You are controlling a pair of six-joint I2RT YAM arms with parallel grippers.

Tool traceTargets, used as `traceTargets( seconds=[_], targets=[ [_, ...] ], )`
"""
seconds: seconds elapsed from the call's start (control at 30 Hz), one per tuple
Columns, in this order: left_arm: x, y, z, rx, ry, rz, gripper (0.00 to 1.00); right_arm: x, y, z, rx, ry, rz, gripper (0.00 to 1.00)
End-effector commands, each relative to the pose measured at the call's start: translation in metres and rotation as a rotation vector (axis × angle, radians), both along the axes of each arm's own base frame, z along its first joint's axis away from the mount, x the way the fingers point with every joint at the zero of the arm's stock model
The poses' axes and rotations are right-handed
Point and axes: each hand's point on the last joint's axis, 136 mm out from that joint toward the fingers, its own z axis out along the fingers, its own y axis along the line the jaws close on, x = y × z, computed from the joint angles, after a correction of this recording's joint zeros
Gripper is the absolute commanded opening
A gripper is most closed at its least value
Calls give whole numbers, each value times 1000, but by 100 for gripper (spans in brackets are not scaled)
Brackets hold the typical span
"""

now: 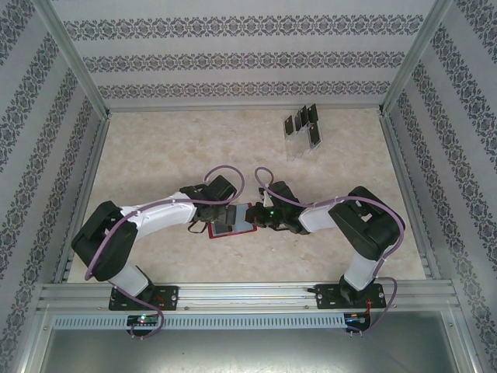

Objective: Put the credit cards into the card holder

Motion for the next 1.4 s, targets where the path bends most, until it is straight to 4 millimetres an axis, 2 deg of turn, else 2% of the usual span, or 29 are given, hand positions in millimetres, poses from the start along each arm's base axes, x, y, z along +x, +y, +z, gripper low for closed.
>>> traceTargets(
  seconds=[0.0,0.27,0.67,1.2,1.37],
  targets=[
    [8,-7,-3,-11,0,-11,100,-2,-16,-23,-70,41,-44,0],
    [9,-8,-19,0,17,-7,100,-3,-17,-24,-71,43,-45,0],
    [-4,10,-29,55,46,13,100,-2,-18,-23,-72,43,-48,0],
    [-6,31,-27,86,44,46,100,0,-17,-23,-75,43,-46,0],
    [-2,22,-23,39,22,27,100,2,-13,-15,-57,33,-32,0]
  ],
)
